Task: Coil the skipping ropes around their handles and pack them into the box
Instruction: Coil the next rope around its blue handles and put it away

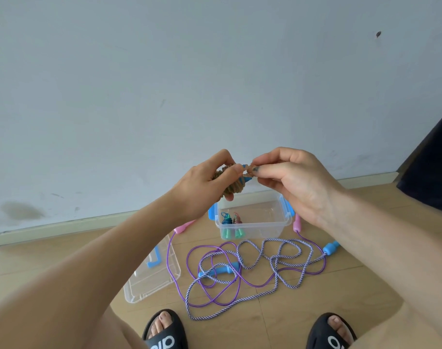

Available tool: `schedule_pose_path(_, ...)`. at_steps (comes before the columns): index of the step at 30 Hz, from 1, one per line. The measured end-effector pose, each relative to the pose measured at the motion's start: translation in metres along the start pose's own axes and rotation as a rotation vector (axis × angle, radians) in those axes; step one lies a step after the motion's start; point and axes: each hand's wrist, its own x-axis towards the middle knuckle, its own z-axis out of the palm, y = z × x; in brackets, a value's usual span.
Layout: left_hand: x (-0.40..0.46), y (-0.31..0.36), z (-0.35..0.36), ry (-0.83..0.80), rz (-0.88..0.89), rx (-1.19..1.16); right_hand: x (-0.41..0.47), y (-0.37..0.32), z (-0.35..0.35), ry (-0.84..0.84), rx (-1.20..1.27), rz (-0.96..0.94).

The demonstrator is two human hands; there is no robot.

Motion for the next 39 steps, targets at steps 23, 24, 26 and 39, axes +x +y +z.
schedule_pose_path(23,0.008,-0.003,-0.007,-0.053,-0.117,-0.147,-0.012,0.006,0.005,0.037,-0.368,-0.290)
schedule_pose_path(24,0.008,-0.003,-0.007,-0.064,-0.117,-0.133,-0.011,0.004,0.005,0.036,-0.344,-0.299)
schedule_pose_path(26,0.006,-0.003,-0.006,-0.099,-0.126,-0.098,-0.006,0.003,0.004,0.029,-0.297,-0.301)
schedule_pose_path(39,0.005,-0.003,-0.003,-0.101,-0.156,-0.116,-0.004,0.018,0.006,0.020,-0.492,-0.521)
